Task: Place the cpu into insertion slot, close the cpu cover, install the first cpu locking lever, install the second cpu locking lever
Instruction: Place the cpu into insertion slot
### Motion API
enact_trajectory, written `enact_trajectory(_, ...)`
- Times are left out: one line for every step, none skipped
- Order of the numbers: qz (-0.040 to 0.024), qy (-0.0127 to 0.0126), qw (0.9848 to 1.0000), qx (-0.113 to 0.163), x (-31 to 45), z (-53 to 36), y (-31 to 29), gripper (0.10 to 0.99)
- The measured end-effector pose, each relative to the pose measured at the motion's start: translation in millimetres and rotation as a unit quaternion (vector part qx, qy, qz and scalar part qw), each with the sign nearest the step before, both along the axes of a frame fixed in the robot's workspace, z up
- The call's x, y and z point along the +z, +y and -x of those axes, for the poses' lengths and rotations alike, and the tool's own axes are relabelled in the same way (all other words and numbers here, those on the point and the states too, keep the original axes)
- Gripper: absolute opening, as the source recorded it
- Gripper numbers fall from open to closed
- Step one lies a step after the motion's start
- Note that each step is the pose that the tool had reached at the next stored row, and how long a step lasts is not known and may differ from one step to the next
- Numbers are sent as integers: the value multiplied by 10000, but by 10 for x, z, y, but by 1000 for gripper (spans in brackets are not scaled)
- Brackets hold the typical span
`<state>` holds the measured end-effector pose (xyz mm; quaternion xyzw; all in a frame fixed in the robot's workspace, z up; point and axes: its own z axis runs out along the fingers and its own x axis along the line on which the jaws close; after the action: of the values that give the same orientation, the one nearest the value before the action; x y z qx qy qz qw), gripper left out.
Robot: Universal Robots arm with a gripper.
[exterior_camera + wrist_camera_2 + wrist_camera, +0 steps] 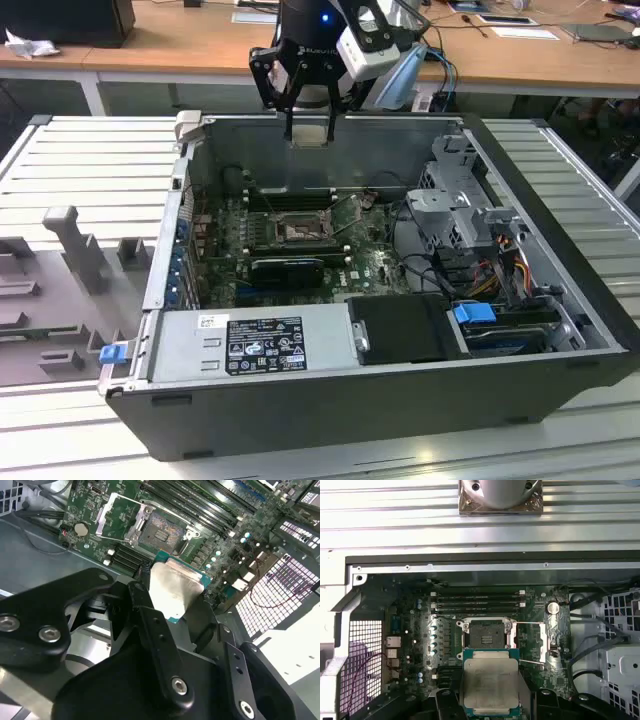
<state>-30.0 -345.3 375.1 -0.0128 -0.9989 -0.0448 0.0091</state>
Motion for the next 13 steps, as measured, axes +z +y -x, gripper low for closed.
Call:
enact_trajectory(0, 0, 10000, 0, 0, 0, 0, 525)
enact_trajectory(0, 0, 10000, -1, 0, 0, 0, 525)
enact_trajectory(0, 0, 10000, -8, 0, 0, 0, 525)
enact_trajectory(0, 0, 10000, -20, 0, 0, 0, 525)
enact_trajectory(0, 0, 10000, -47, 0, 0, 0, 525)
enact_trajectory(0, 0, 10000, -67, 0, 0, 0, 525)
enact_trajectory(0, 0, 10000, -87, 0, 0, 0, 525)
enact_trajectory(0, 0, 9999, -106, 0, 0, 0, 525)
enact_trajectory(0, 0, 9999, -117, 0, 0, 0, 525)
enact_trajectory(0, 0, 9999, -140, 0, 0, 0, 525)
enact_trajectory(0, 0, 9999, -153, 0, 0, 0, 525)
enact_trajectory(0, 0, 9999, -165, 0, 0, 0, 525)
enact_trajectory(0, 0, 9998, -191, 0, 0, 0, 525)
